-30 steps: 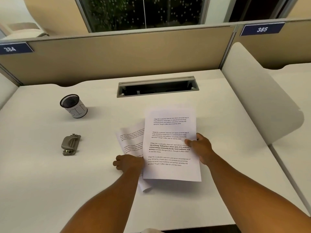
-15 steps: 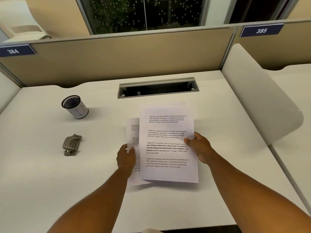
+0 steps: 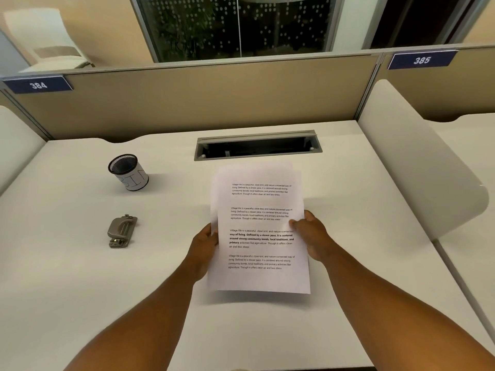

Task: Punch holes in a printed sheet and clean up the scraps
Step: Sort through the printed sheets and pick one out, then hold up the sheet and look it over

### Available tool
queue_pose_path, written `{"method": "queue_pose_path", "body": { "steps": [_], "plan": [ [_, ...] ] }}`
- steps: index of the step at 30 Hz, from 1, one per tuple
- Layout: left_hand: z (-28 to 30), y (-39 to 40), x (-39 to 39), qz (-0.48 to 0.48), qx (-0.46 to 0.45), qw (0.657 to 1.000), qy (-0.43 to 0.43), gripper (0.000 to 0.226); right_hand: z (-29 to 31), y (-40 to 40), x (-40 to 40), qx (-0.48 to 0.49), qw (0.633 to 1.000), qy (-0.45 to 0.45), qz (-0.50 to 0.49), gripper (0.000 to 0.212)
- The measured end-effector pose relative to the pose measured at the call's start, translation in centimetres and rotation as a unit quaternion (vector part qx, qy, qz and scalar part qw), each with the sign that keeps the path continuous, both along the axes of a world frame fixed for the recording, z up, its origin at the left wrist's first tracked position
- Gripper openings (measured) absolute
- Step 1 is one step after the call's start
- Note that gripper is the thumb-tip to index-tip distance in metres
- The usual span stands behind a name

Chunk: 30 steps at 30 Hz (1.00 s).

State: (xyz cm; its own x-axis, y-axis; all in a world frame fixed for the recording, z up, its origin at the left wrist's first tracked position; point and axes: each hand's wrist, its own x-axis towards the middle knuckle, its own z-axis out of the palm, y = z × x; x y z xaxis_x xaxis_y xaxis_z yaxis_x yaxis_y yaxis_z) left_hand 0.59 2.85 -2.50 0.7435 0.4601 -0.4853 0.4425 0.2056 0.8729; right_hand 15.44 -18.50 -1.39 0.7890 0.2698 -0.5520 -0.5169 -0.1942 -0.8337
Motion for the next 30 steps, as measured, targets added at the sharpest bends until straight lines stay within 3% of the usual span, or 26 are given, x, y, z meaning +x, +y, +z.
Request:
{"method": "queue_pose_path", "body": {
  "steps": [5,8,11,16,19,25,30],
  "plan": [
    [0.7,-0.3,0.1,0.023,-0.055,0.998,-0.003,0.034,0.3,0.3,-0.3,-0.015,0.999,-0.004,0.031,0.028],
    [0.9,-0.4,0.4,0.065,-0.103,0.993,0.005,0.051,0.7,0.5,-0.5,-0.021,0.999,-0.016,0.036,0.029],
    [1.2,-0.2,0.9,0.047,-0.124,0.991,-0.026,0.069,1.3,0.7,-0.3,-0.014,0.999,-0.027,0.034,0.025],
    [2.8,0.3,1.9,0.014,-0.050,0.996,-0.067,0.040,2.4,0.9,0.5,0.056,0.998,-0.029,0.024,0.028],
    [3.8,1.0,2.6,0.004,-0.062,0.994,-0.088,0.040,3.5,0.9,1.2,0.111,0.993,-0.032,0.021,0.033],
    [4.0,1.8,4.0,-0.001,-0.007,0.999,-0.038,0.035,4.2,1.4,1.8,0.007,0.996,-0.081,0.026,0.027],
    [4.9,1.8,5.3,0.018,0.016,0.998,-0.053,0.029,4.9,1.9,1.9,0.010,0.992,-0.126,0.022,0.026]
  ]
}}
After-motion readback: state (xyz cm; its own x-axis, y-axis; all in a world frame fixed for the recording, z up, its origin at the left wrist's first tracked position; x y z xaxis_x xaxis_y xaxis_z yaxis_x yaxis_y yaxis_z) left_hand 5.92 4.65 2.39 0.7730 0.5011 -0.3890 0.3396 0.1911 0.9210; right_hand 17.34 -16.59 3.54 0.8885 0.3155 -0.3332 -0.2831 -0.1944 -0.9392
